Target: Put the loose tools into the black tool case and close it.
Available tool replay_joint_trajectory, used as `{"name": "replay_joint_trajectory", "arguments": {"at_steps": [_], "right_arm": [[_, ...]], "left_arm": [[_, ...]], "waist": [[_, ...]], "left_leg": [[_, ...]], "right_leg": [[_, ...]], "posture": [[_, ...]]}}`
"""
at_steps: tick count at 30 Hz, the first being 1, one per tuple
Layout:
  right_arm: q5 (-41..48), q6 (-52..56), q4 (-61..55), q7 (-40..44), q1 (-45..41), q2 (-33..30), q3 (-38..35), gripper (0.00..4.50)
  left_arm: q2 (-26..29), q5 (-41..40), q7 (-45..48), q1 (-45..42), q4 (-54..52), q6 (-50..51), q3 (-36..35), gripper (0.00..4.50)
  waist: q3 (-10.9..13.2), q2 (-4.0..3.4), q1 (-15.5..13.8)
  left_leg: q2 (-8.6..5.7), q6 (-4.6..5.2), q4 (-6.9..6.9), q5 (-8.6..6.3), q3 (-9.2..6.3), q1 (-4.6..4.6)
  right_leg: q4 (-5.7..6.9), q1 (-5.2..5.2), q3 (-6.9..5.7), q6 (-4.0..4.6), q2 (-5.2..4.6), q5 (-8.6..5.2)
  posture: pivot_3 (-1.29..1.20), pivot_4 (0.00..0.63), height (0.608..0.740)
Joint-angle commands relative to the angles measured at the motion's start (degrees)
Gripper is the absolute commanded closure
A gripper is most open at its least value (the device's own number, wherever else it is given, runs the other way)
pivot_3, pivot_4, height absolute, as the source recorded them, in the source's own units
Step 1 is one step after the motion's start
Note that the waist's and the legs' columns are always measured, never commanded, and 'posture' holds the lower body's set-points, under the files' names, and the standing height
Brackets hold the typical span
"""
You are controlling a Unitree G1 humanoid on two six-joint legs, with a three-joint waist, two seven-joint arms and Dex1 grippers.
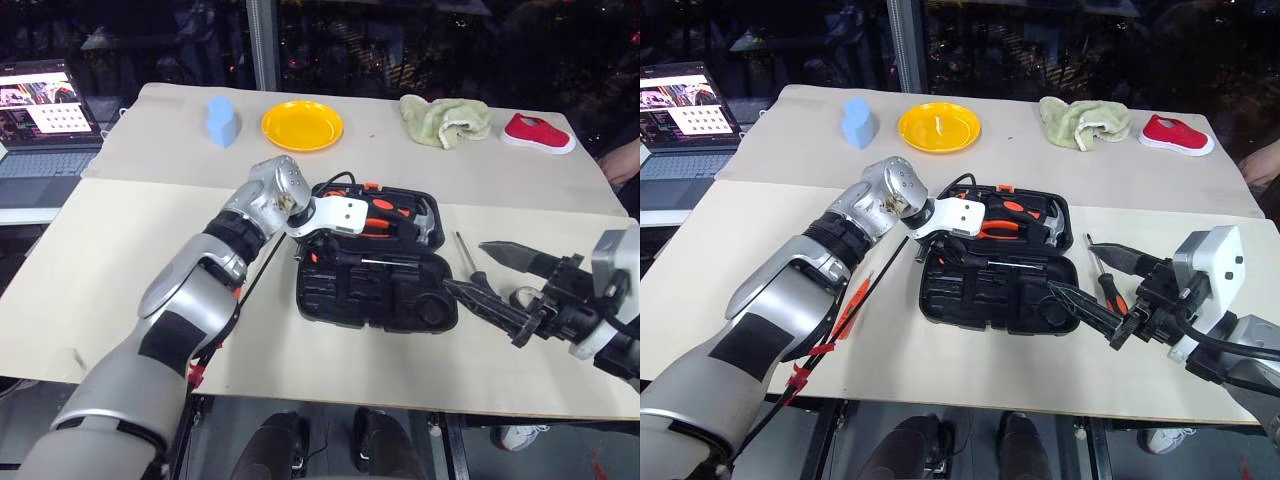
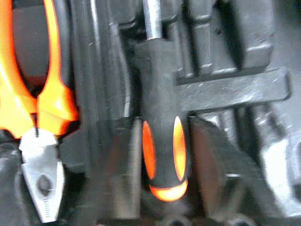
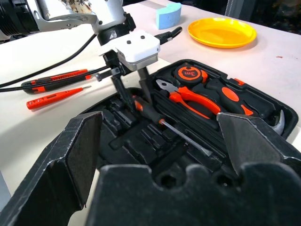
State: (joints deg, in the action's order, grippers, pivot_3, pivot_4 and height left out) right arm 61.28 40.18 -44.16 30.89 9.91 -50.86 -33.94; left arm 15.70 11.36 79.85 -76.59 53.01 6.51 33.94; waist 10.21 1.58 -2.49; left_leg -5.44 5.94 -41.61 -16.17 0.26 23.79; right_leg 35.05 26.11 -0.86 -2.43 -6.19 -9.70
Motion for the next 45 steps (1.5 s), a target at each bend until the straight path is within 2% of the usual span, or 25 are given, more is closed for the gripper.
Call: {"name": "replay_joint_trajectory", "arguments": {"at_steps": [1, 6, 9, 11, 12, 13, 18, 19, 30, 45], "right_arm": [[-0.44, -1.52, -0.57, 0.41, -0.34, 0.75, -0.28, 0.0], [-1.02, -1.53, -0.57, 0.76, -0.24, 1.18, -0.07, 0.0], [-1.54, -1.44, -0.83, 1.01, 0.4, 1.39, -0.25, 0.0], [-2.17, -1.43, -0.93, 1.24, 0.79, 1.34, -0.29, 0.0], [-2.34, -1.42, -0.92, 1.26, 0.86, 1.32, -0.3, 0.0], [-2.43, -1.39, -0.93, 1.21, 0.89, 1.34, -0.32, 0.0], [-2.82, -1.23, -0.86, 1.13, 0.96, 1.48, -0.33, 0.0], [-2.88, -1.2, -0.84, 1.11, 1.02, 1.51, -0.33, 0.0], [-2.67, -1.18, -1.14, 1.08, 1.82, 1.63, -0.1, 0.0], [-2.77, -1.33, -0.93, 0.74, 1.49, 2.17, 0.42, 0.0]], "left_arm": [[0.61, 0.06, 0.37, -2.1, -4.05, 0.48, -2.71, 0.22], [1.02, 0.24, 1.25, -1.02, -6.4, 0.29, -3.57, 0.22], [-0.03, 0.17, -1.57, -0.42, -4.42, -3.35, -4.45, 0.97], [-0.61, 0.15, -2.19, 0.18, -3.76, -4.33, -4.77, 1.78], [-0.85, 0.16, -2.26, 0.52, -3.53, -4.68, -4.9, 1.98], [-1.04, 0.23, -2.44, 0.84, -3.28, -5.06, -4.98, 2.47], [-1.78, 0.0, -2.03, 2.15, -2.7, -5.07, -5.45, 4.3], [-1.85, 0.12, -2.1, 2.37, -2.63, -5.13, -5.4, 4.47], [-3.12, 1.25, -5.13, 2.05, -0.75, -3.52, -6.03, 4.47], [-4.59, 7.01, -8.74, 4.05, 2.79, -11.91, -3.2, 4.47]], "waist": [[0.0, 0.0, 0.06], [-0.01, -0.02, 0.14], [-0.01, -0.02, 0.12], [-0.01, -0.02, 0.08], [-0.02, -0.03, 0.08], [-0.02, -0.04, 0.1], [-0.03, -0.05, 0.19], [-0.03, -0.05, 0.19], [-0.04, -0.06, 0.18], [-0.3, -0.23, 0.03]], "left_leg": [[0.0, 0.0, -0.01, 0.0, 0.0, 0.0], [0.0, 0.02, -0.01, -0.01, 0.02, 0.0], [0.0, 0.02, -0.01, -0.02, 0.05, 0.0], [0.0, 0.02, -0.01, -0.02, 0.05, 0.0], [0.0, 0.02, -0.01, -0.02, 0.05, 0.0], [0.0, 0.02, -0.02, -0.02, 0.06, 0.0], [0.0, 0.02, -0.02, -0.01, 0.09, -0.01], [0.0, 0.01, -0.02, -0.01, 0.1, -0.01], [0.0, 0.02, -0.04, -0.02, 0.11, -0.01], [0.0, 0.02, -0.09, -0.02, 0.12, -0.04]], "right_leg": [[0.0, -0.01, 0.01, -0.02, 0.0, 0.01], [0.04, 0.03, 0.02, -0.03, 0.02, 0.02], [0.03, 0.03, 0.0, -0.04, 0.03, 0.03], [0.02, 0.03, 0.0, -0.05, 0.02, 0.03], [0.02, 0.03, 0.0, -0.05, 0.02, 0.04], [0.03, 0.03, -0.01, -0.05, 0.03, 0.04], [0.05, 0.04, 0.01, -0.05, 0.04, 0.04], [0.05, 0.05, 0.0, -0.05, 0.04, 0.04], [0.06, 0.04, 0.01, -0.07, 0.06, 0.06], [0.07, -0.02, 0.02, -0.09, 0.03, 0.09]], "posture": [[0.0, 0.15, 0.74], [0.0, 0.15, 0.74], [0.0, 0.15, 0.74], [0.0, 0.15, 0.74], [0.0, 0.15, 0.74], [0.0, 0.15, 0.74], [0.0, 0.15, 0.74], [0.0, 0.15, 0.74], [0.0, 0.15, 0.74], [0.0, 0.15, 0.74]]}}
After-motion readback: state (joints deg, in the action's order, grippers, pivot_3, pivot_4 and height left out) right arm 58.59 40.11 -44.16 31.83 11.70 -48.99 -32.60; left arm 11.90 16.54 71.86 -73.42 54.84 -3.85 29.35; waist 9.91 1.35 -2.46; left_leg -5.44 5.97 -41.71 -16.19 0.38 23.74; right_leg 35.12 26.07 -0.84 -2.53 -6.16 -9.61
